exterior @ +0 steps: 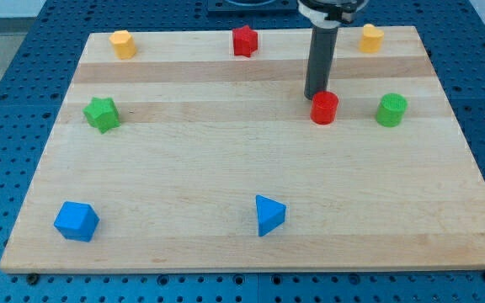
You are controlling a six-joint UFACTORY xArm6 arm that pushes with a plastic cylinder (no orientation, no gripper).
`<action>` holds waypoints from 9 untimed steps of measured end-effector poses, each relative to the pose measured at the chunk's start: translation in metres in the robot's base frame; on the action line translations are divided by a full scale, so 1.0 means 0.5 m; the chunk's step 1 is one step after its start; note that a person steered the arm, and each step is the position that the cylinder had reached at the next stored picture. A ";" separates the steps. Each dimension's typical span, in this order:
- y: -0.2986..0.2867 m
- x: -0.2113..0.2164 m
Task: Slide the red circle to the bottom right
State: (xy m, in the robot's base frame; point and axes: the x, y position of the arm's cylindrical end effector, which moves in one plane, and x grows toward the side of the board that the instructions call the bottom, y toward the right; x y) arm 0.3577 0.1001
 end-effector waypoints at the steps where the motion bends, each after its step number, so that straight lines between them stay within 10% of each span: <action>1: 0.011 0.003; 9: 0.090 0.347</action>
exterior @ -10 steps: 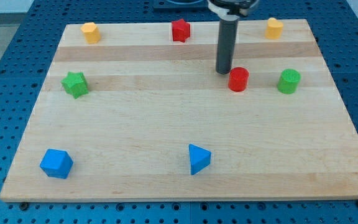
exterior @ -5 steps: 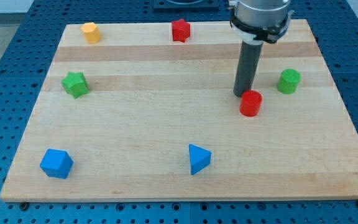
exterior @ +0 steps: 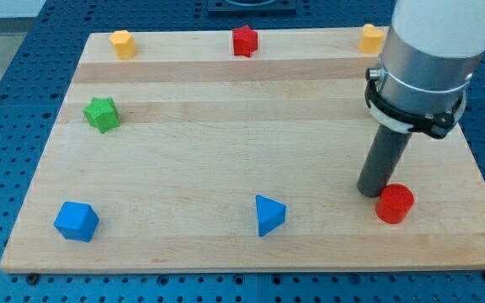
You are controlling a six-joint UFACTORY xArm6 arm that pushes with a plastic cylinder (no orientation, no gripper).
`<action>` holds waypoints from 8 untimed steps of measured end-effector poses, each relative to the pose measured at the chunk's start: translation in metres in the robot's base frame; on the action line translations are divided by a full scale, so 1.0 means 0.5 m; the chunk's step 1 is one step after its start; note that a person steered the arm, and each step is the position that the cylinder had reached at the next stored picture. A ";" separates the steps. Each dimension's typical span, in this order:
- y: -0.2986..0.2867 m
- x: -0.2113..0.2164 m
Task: Slide the red circle to the bottom right
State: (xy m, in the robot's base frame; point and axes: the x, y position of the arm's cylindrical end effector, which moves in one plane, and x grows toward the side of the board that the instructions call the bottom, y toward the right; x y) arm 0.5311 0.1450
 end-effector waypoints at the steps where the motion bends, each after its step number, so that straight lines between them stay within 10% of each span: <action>1: -0.025 0.019; 8: 0.049 0.032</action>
